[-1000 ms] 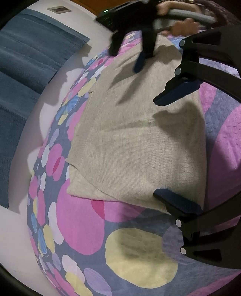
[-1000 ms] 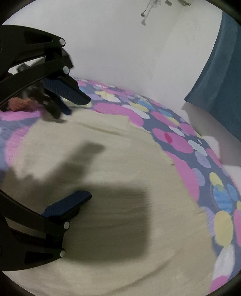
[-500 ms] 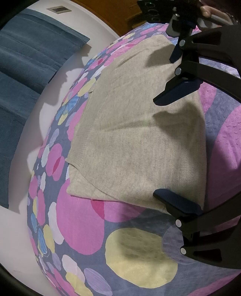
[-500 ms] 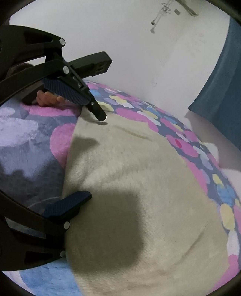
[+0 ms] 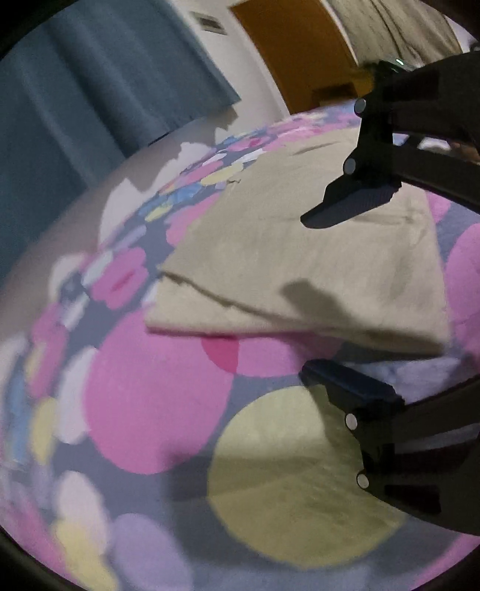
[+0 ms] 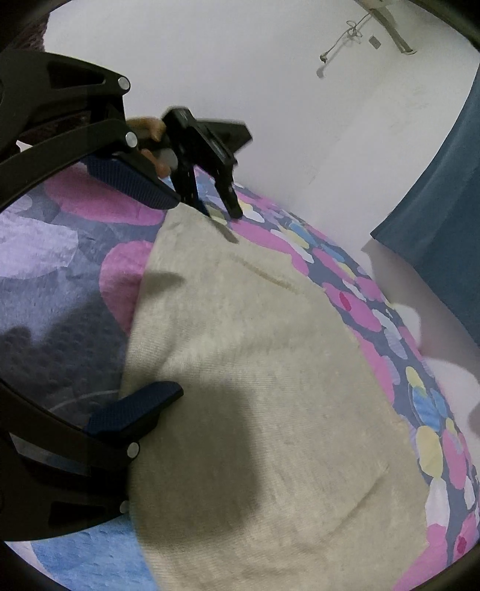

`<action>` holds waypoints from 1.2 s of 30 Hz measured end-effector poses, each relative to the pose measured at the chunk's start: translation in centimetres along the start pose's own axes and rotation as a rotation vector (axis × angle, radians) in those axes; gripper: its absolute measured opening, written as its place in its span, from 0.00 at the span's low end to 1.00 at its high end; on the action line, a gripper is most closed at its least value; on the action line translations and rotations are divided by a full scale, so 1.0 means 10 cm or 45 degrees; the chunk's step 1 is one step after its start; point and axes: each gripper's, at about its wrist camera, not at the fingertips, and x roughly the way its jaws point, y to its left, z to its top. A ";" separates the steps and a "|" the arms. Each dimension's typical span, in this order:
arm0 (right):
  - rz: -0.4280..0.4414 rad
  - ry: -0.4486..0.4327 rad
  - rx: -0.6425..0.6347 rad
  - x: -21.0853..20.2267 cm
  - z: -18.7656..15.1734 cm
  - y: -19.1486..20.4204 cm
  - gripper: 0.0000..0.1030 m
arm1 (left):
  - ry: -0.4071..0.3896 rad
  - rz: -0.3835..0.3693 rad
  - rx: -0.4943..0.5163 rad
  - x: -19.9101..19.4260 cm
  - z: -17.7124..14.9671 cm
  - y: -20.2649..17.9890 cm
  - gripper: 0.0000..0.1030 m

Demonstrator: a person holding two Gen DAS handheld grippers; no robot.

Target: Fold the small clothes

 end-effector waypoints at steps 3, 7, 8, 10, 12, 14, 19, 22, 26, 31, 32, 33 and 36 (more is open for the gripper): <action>0.010 -0.005 0.004 -0.01 -0.01 0.00 0.91 | 0.029 -0.039 0.056 0.10 0.09 -0.04 0.67; 0.014 -0.008 0.007 -0.01 -0.01 -0.01 0.91 | 0.087 -0.095 0.069 0.27 0.18 -0.04 0.57; 0.015 -0.008 0.006 -0.02 -0.01 -0.01 0.91 | 0.091 -0.121 0.055 0.30 0.22 -0.02 0.55; 0.016 -0.010 0.008 -0.02 -0.02 -0.01 0.91 | 0.108 -0.156 0.027 0.34 0.27 0.02 0.49; 0.017 -0.012 0.010 -0.02 -0.01 -0.01 0.91 | 0.126 -0.173 0.018 0.39 0.32 0.05 0.44; 0.018 -0.014 0.012 -0.02 -0.01 -0.02 0.91 | 0.136 -0.173 0.037 0.43 0.36 0.03 0.42; 0.018 -0.014 0.012 -0.03 0.00 -0.02 0.91 | 0.134 -0.169 0.097 0.51 0.39 -0.03 0.41; 0.020 -0.014 0.013 -0.03 0.01 -0.02 0.91 | 0.124 -0.141 0.130 0.52 0.39 -0.04 0.29; 0.020 -0.017 0.010 -0.04 0.02 -0.01 0.91 | 0.142 -0.145 0.068 0.51 0.42 0.08 0.10; 0.024 -0.033 0.013 -0.05 -0.01 -0.02 0.91 | 0.149 -0.097 0.091 0.48 0.44 -0.01 0.09; 0.017 -0.038 0.012 -0.06 -0.02 -0.01 0.91 | 0.144 -0.080 0.111 0.46 0.45 -0.07 0.08; 0.012 -0.035 0.008 -0.07 -0.03 -0.02 0.91 | 0.139 -0.064 0.126 0.44 0.46 -0.14 0.08; 0.000 -0.012 0.012 -0.10 -0.04 -0.01 0.91 | 0.127 -0.066 0.130 0.37 0.49 -0.31 0.08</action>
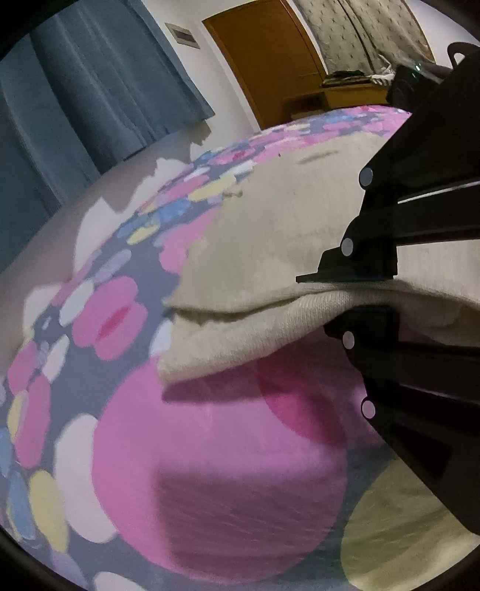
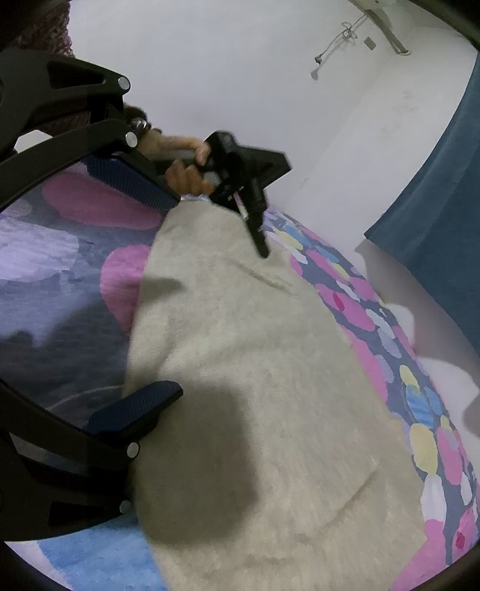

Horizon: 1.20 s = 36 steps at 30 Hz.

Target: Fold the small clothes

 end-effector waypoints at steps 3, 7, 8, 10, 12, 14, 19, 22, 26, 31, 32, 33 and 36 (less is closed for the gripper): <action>-0.001 0.019 0.034 -0.11 0.04 -0.02 0.91 | -0.005 0.012 0.039 -0.06 0.05 -0.27 0.08; -0.026 0.006 0.017 -0.33 0.13 -0.01 0.91 | 0.010 0.022 0.100 -0.04 0.10 -0.76 0.08; -0.041 -0.005 0.002 -0.43 0.16 0.00 0.91 | 0.012 0.022 0.120 -0.02 0.10 -0.89 0.08; -0.053 -0.006 -0.010 -0.55 0.19 -0.02 0.91 | 0.015 0.022 0.163 0.04 0.11 -1.14 0.08; -0.069 -0.015 -0.003 -0.70 0.22 -0.07 0.91 | 0.023 0.021 0.201 0.13 0.11 -1.37 0.08; -0.072 -0.033 0.014 -0.85 0.22 -0.14 0.91 | 0.034 0.017 0.244 0.24 0.11 -1.62 0.08; -0.076 -0.092 0.067 -1.22 0.17 -0.33 0.91 | 0.090 -0.002 0.288 0.62 0.09 -2.13 0.08; -0.087 -0.120 0.089 -1.38 0.13 -0.45 0.91 | 0.131 0.004 0.329 0.89 0.02 -2.40 0.08; -0.092 -0.142 0.136 -1.51 0.10 -0.62 0.91 | 0.179 0.016 0.371 1.27 -0.20 -2.65 0.08; -0.098 -0.161 0.182 -1.64 0.05 -0.80 0.91 | 0.248 0.062 0.400 1.70 -0.49 -2.72 0.08; -0.095 -0.166 0.196 -1.67 0.04 -0.84 0.91 | 0.259 0.073 0.403 1.76 -0.54 -2.72 0.08; -0.092 -0.169 0.204 -1.69 0.05 -0.87 0.91 | 0.265 0.086 0.404 1.81 -0.58 -2.71 0.08; -0.080 -0.173 0.228 -1.71 0.05 -0.93 0.91 | 0.261 0.115 0.418 1.91 -0.69 -2.67 0.09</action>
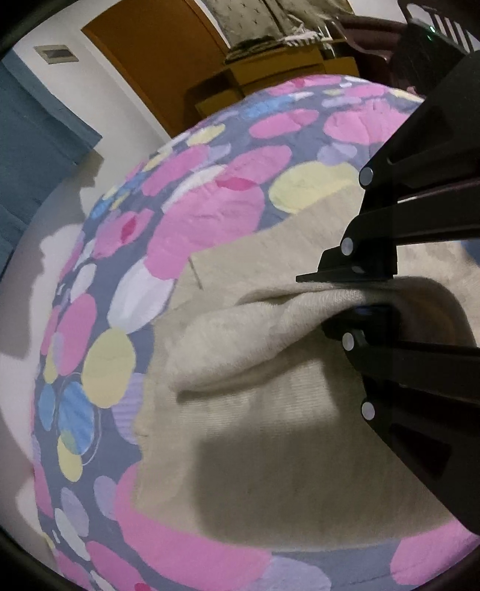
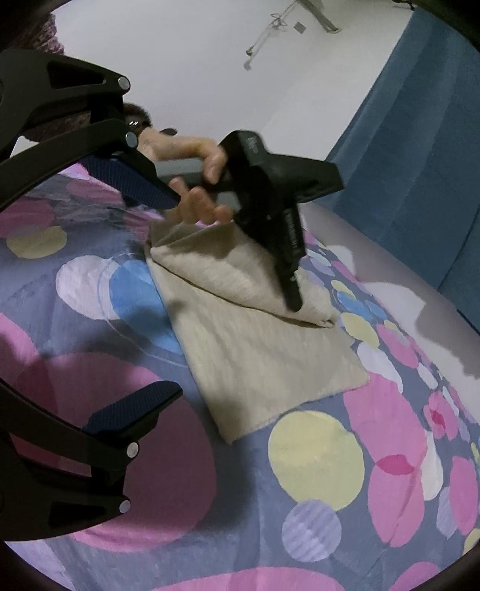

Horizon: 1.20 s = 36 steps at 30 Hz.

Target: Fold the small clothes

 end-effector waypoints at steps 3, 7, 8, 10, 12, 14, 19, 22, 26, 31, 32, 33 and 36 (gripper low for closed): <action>0.007 0.002 0.015 -0.01 0.03 -0.03 0.91 | -0.039 -0.002 0.024 -0.04 -0.05 -0.06 0.22; 0.014 0.002 0.024 -0.04 0.09 -0.04 0.91 | -0.076 -0.070 0.035 -0.25 -0.15 -0.15 0.52; 0.018 -0.001 0.026 -0.05 0.12 -0.04 0.91 | -0.092 -0.081 0.044 -0.32 -0.18 -0.18 0.55; 0.037 -0.007 0.040 -0.09 0.16 -0.04 0.91 | -0.132 -0.107 0.068 -0.52 -0.29 -0.21 0.63; 0.064 -0.007 0.056 -0.10 0.23 -0.06 0.91 | -0.158 -0.134 0.078 -0.67 -0.38 -0.22 0.67; 0.097 0.005 0.078 -0.08 0.34 -0.08 0.91 | -0.181 -0.175 0.081 -0.84 -0.51 -0.18 0.69; 0.152 0.050 0.116 0.13 0.62 -0.10 0.91 | -0.249 -0.194 0.068 -1.22 -0.75 0.06 0.70; 0.175 0.072 0.162 0.32 0.80 -0.15 0.91 | -0.287 -0.138 0.056 -1.36 -0.86 0.27 0.70; 0.211 0.098 0.240 0.59 1.01 -0.23 0.91 | -0.334 -0.084 0.017 -1.45 -0.99 0.54 0.70; 0.226 0.160 0.347 1.02 1.25 -0.33 0.91 | -0.313 -0.103 -0.072 -1.38 -1.12 0.79 0.70; 0.231 0.179 0.359 1.10 1.29 -0.34 0.91 | -0.308 -0.106 -0.080 -1.35 -1.14 0.81 0.70; 0.230 0.197 0.375 1.19 1.34 -0.36 0.91 | -0.304 -0.111 -0.086 -1.33 -1.16 0.83 0.70; 0.195 0.216 0.371 1.35 1.49 -0.34 0.91 | -0.297 -0.121 -0.076 -1.29 -1.21 0.84 0.70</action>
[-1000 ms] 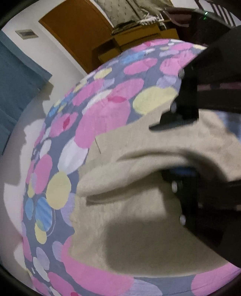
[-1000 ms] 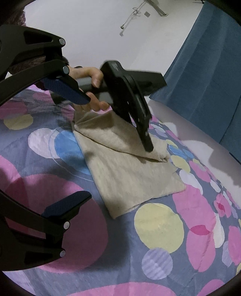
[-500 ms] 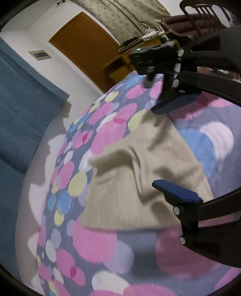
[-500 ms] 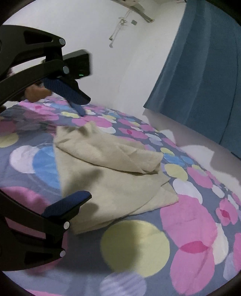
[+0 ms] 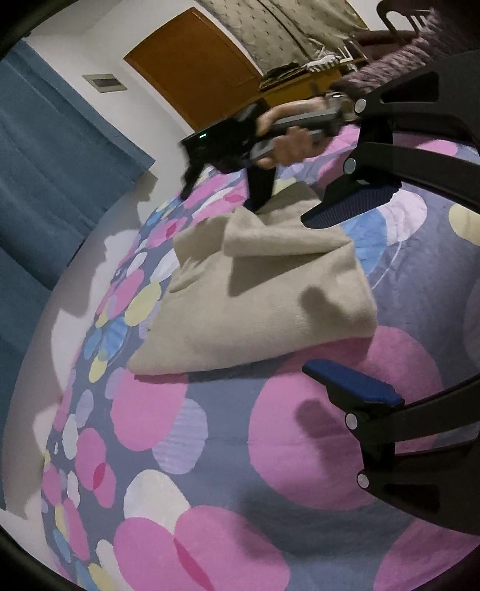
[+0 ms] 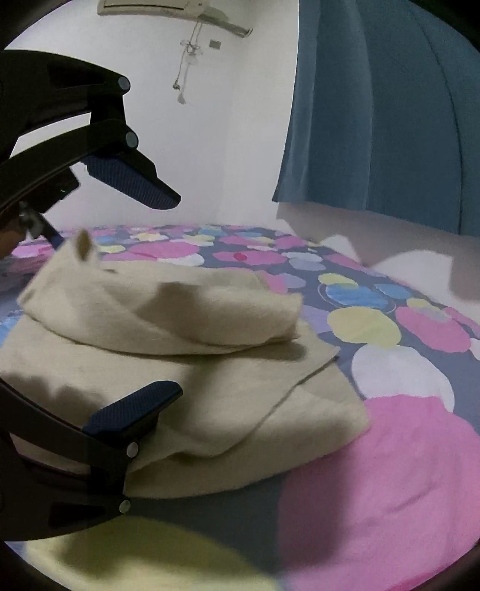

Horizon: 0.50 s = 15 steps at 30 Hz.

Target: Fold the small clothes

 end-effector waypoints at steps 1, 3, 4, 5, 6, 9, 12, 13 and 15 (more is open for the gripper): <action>-0.027 0.014 -0.004 0.05 0.04 0.03 0.91 | -0.003 0.010 0.018 0.01 -0.02 -0.01 0.70; -0.090 0.061 -0.021 0.13 0.09 0.10 0.91 | -0.004 0.016 0.049 0.01 -0.05 -0.02 0.70; -0.123 0.091 -0.045 0.17 0.11 0.16 0.91 | 0.000 0.024 0.068 0.02 -0.07 -0.03 0.70; -0.140 0.115 -0.066 0.19 0.12 0.20 0.91 | 0.004 0.030 0.082 0.03 -0.08 -0.03 0.70; -0.166 0.144 -0.086 0.24 0.13 0.24 0.91 | 0.010 0.032 0.094 0.04 -0.10 -0.02 0.70; -0.234 0.178 -0.102 0.34 0.17 0.26 0.91 | 0.021 0.041 0.109 0.07 -0.13 0.02 0.70; -0.253 0.200 -0.091 0.44 0.22 0.23 0.91 | 0.028 0.037 0.091 0.09 -0.16 0.06 0.70; -0.248 0.202 -0.075 0.48 0.24 0.21 0.91 | 0.029 0.036 0.084 0.09 -0.17 0.08 0.70; -0.234 0.204 -0.069 0.52 0.28 0.19 0.87 | 0.036 0.034 0.075 0.10 -0.18 0.11 0.70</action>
